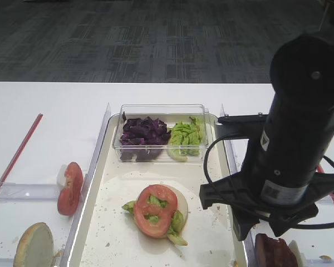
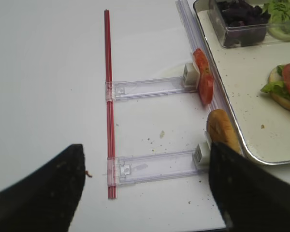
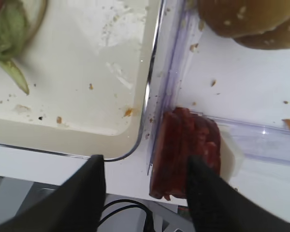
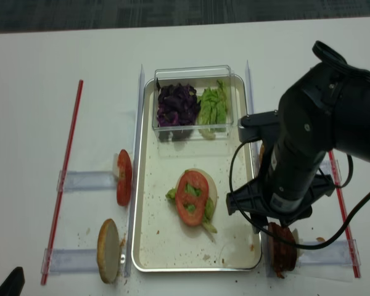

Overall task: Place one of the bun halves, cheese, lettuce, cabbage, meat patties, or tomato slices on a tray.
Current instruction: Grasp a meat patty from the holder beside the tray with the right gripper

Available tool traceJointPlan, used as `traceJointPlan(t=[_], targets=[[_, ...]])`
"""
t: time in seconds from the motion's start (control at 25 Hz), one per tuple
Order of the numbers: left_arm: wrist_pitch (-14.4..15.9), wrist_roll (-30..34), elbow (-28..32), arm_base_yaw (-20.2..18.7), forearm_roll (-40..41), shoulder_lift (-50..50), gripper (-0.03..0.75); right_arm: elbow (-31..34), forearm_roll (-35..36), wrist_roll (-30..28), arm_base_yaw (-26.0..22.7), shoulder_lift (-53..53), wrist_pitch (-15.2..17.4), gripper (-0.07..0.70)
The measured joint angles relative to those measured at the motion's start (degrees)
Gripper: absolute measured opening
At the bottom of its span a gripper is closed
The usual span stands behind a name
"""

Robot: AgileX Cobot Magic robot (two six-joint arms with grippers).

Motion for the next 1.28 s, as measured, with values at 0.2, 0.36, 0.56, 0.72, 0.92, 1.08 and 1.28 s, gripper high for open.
traceJointPlan(t=[0.2, 0.36, 0.56, 0.72, 0.92, 1.08, 1.28], targets=[[0.00, 0.00, 0.00, 0.00, 0.00, 0.00, 0.493, 0.00, 0.92, -0.58, -0.46, 0.04, 0.34, 0.409], [0.00, 0.00, 0.00, 0.00, 0.00, 0.00, 0.493, 0.00, 1.73, -0.69, -0.46, 0.04, 0.96, 0.407], [0.00, 0.00, 0.00, 0.00, 0.00, 0.00, 0.493, 0.00, 2.09, -0.69, -0.46, 0.04, 1.70, 0.407], [0.00, 0.00, 0.00, 0.00, 0.00, 0.00, 0.493, 0.09, 2.22, -0.78, -0.46, 0.04, 2.24, 0.407], [0.00, 0.00, 0.00, 0.00, 0.00, 0.00, 0.493, 4.43, 4.15, -1.18, -0.46, 0.04, 0.44, 0.406], [0.00, 0.00, 0.00, 0.00, 0.00, 0.00, 0.493, 5.42, 4.97, -2.22, -0.46, 0.04, -0.99, 0.398], [0.00, 0.00, 0.00, 0.00, 0.00, 0.00, 0.493, 5.42, 5.11, -2.43, -0.46, 0.04, -1.56, 0.393]])
